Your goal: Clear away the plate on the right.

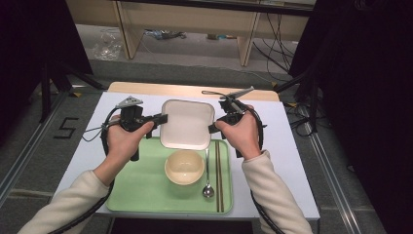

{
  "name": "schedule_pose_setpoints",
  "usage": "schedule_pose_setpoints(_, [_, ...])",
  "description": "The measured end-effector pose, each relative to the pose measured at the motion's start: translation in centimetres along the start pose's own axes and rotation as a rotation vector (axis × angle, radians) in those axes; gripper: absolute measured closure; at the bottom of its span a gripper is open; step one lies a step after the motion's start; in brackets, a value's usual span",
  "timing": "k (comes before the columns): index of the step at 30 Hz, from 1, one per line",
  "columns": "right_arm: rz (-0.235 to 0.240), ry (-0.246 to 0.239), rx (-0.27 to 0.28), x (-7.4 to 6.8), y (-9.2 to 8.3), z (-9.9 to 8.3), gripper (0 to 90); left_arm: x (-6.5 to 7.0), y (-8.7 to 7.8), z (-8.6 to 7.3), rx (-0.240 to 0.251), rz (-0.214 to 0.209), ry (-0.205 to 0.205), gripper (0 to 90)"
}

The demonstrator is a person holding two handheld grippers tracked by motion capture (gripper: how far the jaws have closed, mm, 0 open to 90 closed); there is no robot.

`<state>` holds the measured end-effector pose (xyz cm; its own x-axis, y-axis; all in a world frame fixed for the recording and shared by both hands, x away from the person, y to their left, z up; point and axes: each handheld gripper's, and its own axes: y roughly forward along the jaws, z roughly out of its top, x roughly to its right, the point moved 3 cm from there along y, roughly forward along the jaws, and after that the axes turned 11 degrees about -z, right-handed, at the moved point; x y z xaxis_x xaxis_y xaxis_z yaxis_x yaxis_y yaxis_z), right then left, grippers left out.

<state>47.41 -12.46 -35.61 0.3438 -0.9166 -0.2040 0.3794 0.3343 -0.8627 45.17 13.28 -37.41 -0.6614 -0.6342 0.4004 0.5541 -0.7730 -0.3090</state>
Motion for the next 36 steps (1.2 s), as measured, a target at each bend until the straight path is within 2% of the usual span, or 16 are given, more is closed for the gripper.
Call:
schedule_pose_setpoints(2, [0.014,-0.029,0.02,0.0,-0.1,0.1,77.7,-0.2,-0.2,0.0,-0.002,0.005,-0.005,83.3])
schedule_pose_setpoints(3, [0.018,-0.027,0.036,-0.1,-0.2,0.1,74.5,-0.5,-0.4,0.0,-0.002,0.004,-0.005,83.3])
schedule_pose_setpoints(5, [0.011,-0.076,0.086,-0.1,-0.5,0.3,64.9,-0.9,-0.7,0.0,0.004,0.005,-0.022,83.3])
schedule_pose_setpoints(7, [0.025,-0.106,0.158,-0.1,-0.8,0.6,58.4,-1.4,-1.1,-0.2,0.0,0.018,-0.03,83.4])
schedule_pose_setpoints(8, [0.036,-0.104,0.169,-0.2,-1.0,0.6,56.0,-1.7,-1.2,-0.2,0.003,0.018,-0.038,83.3])
schedule_pose_setpoints(11, [0.042,-0.116,0.198,-0.3,-1.6,0.8,54.1,-2.5,-2.0,-0.5,-0.007,0.035,-0.062,83.4])
schedule_pose_setpoints(12, [0.061,-0.135,0.216,-0.1,-1.6,0.9,54.1,-2.9,-2.3,-0.5,-0.001,0.037,-0.073,83.4])
schedule_pose_setpoints(13, [0.073,-0.098,0.257,-0.3,-1.7,1.0,54.1,-3.1,-2.5,-0.6,-0.006,0.04,-0.08,83.4])
schedule_pose_setpoints(14, [0.077,-0.128,0.264,-0.1,-1.9,1.1,54.1,-3.4,-2.9,-0.6,-0.001,0.042,-0.09,83.4])
schedule_pose_setpoints(15, [0.085,-0.112,0.271,-0.2,-2.1,1.1,54.1,-3.7,-3.2,-0.7,-0.005,0.046,-0.095,83.4])
schedule_pose_setpoints(18, [0.097,-0.121,0.324,0.1,-2.6,1.3,52.9,-4.7,-4.5,-1.0,-0.009,0.06,-0.12,83.4])
schedule_pose_setpoints(22, [0.098,-0.091,0.342,1.0,-3.5,1.4,52.1,-6.0,-6.3,-1.8,-0.022,0.08,-0.166,83.4])
schedule_pose_setpoints(25, [0.075,-0.085,0.39,2.4,-4.3,1.7,52.2,-6.9,-7.4,-2.6,-0.036,0.092,-0.198,83.4])
schedule_pose_setpoints(28, [0.072,-0.035,0.433,3.9,-5.2,1.8,52.0,-7.6,-8.2,-3.4,-0.049,0.098,-0.22,83.4])
schedule_pose_setpoints(33, [0.02,0.018,0.496,6.8,-6.1,2.0,51.7,-8.4,-9.0,-4.7,-0.063,0.1,-0.27,83.4])
schedule_pose_setpoints(36, [0.013,0.055,0.52,7.7,-6.4,2.0,51.8,-8.6,-9.3,-5.3,-0.074,0.097,-0.289,83.4])
